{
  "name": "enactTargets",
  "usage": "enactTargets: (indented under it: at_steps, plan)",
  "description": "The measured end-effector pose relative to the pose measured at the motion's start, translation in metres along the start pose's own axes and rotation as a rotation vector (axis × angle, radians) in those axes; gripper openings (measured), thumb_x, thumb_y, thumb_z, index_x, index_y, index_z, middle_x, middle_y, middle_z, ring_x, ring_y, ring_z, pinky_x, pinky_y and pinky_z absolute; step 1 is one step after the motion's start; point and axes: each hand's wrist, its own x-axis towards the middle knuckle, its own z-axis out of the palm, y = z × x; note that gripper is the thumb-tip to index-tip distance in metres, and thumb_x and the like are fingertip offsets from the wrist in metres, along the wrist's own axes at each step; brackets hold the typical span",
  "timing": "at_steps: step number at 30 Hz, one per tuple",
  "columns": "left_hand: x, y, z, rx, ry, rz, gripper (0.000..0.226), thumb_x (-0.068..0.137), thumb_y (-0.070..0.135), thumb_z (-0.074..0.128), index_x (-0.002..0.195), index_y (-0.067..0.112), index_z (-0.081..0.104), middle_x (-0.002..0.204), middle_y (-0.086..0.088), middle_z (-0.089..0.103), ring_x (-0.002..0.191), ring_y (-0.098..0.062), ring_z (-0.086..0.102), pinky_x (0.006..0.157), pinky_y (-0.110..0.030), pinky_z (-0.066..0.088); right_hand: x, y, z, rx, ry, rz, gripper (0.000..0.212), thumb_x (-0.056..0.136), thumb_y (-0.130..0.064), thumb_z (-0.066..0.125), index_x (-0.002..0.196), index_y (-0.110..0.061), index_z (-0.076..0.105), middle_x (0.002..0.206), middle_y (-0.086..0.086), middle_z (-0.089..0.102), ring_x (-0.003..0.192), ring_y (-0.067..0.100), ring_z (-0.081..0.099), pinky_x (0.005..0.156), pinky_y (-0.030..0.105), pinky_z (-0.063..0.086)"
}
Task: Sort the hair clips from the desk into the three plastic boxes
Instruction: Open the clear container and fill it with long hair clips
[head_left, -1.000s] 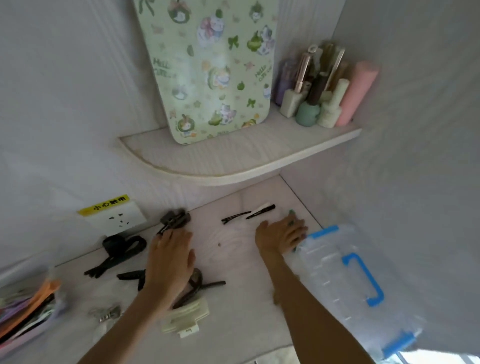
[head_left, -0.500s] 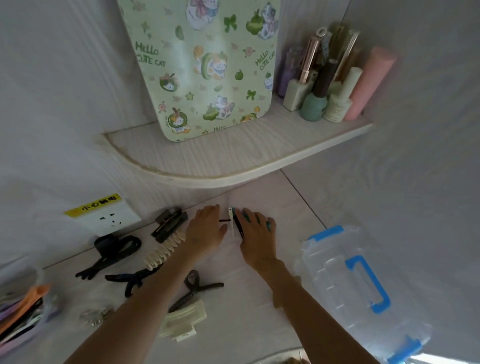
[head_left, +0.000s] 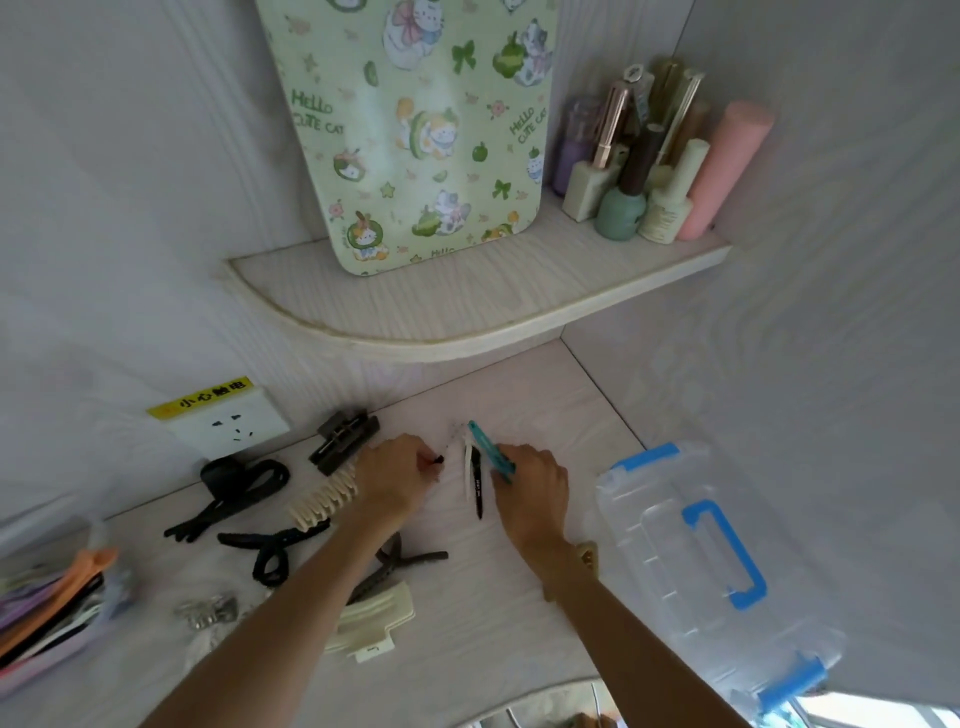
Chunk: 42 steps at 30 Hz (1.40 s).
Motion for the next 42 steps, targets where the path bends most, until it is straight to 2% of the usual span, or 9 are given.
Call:
enactTargets:
  at_steps: [5,13,16,19,22,25,30,34,42]
  plan:
    - [-0.015,-0.002,-0.009,-0.140,0.093,0.092,0.019,0.090,0.037,0.055,0.097,0.023,0.065,0.091,0.012,0.067,0.089,-0.007,0.062,0.079,-0.024,0.045,-0.002,-0.002,-0.011,0.220,-0.027,0.092,0.020,0.087,-0.022,0.062,0.106,-0.017,0.067,0.091,0.000,0.069,0.078,0.013,0.059,0.067,0.020,0.041]
    - [-0.044,-0.005,-0.043,-0.611,0.152,0.067,0.012,0.088,0.027,0.062,0.089,0.015,0.062,0.080,0.007,0.072,0.069,-0.008,0.069,0.073,-0.038,0.057,0.000,-0.010,-0.023,0.496,-0.072,0.338,0.033,0.080,-0.006,0.067,0.113,-0.013,0.067,0.106,0.007,0.071,0.092,0.017,0.061,0.084,0.020,0.042]
    - [-0.067,-0.025,-0.052,-0.586,0.200,0.069,0.008,0.088,0.028,0.061,0.090,0.021,0.064,0.078,0.013,0.070,0.066,0.001,0.068,0.071,-0.030,0.056,-0.005,-0.020,-0.021,0.437,-0.050,0.311,0.026,0.083,-0.014,0.065,0.109,-0.013,0.069,0.100,0.010,0.072,0.091,0.023,0.063,0.082,0.027,0.045]
    - [-0.094,-0.055,-0.064,-0.422,0.339,0.031,0.011,0.089,0.032,0.059,0.090,0.025,0.067,0.082,0.017,0.069,0.066,0.012,0.062,0.061,-0.013,0.050,-0.009,-0.027,-0.018,0.235,-0.063,0.213,0.022,0.090,-0.023,0.057,0.104,-0.010,0.068,0.092,0.011,0.070,0.084,0.027,0.062,0.076,0.030,0.046]
    - [-0.122,-0.095,-0.082,-0.335,0.426,-0.038,0.039,0.087,0.050,0.050,0.098,0.019,0.071,0.082,0.007,0.074,0.071,-0.002,0.067,0.063,-0.028,0.055,-0.009,-0.031,-0.012,0.060,-0.087,0.087,0.028,0.094,-0.026,0.049,0.109,-0.008,0.064,0.108,0.014,0.068,0.103,0.031,0.061,0.105,0.039,0.032]
    - [-0.148,-0.131,-0.100,-0.238,0.441,-0.095,0.031,0.089,0.044,0.054,0.100,0.021,0.071,0.082,0.007,0.074,0.073,-0.006,0.068,0.057,-0.018,0.048,-0.010,-0.044,-0.013,0.007,-0.088,-0.035,0.030,0.095,-0.022,0.047,0.116,-0.005,0.060,0.117,0.016,0.064,0.115,0.030,0.055,0.114,0.038,0.015]
    - [-0.191,-0.188,-0.118,0.021,0.633,-0.240,0.017,0.091,0.032,0.057,0.094,0.024,0.071,0.082,0.001,0.072,0.078,-0.022,0.067,0.050,-0.024,0.039,-0.033,-0.115,-0.011,0.131,-0.096,-0.397,0.022,0.092,-0.016,0.054,0.110,-0.008,0.063,0.092,0.016,0.070,0.083,0.033,0.064,0.072,0.032,0.046]
    - [-0.203,-0.229,-0.118,0.104,0.733,-0.293,0.014,0.087,0.025,0.063,0.095,0.019,0.073,0.089,-0.004,0.072,0.087,-0.029,0.063,0.061,-0.032,0.048,-0.065,-0.176,0.011,0.078,-0.263,-0.690,0.029,0.090,-0.017,0.055,0.118,-0.017,0.061,0.107,0.007,0.068,0.098,0.026,0.061,0.080,0.034,0.047]
    - [-0.175,-0.264,-0.124,0.055,0.557,-0.175,0.016,0.077,0.033,0.070,0.092,0.028,0.073,0.091,0.002,0.073,0.086,-0.027,0.066,0.073,-0.032,0.049,-0.104,-0.244,0.053,-0.099,-0.340,-0.962,0.028,0.090,-0.021,0.052,0.116,-0.025,0.063,0.099,0.006,0.067,0.098,0.027,0.055,0.077,0.036,0.044]
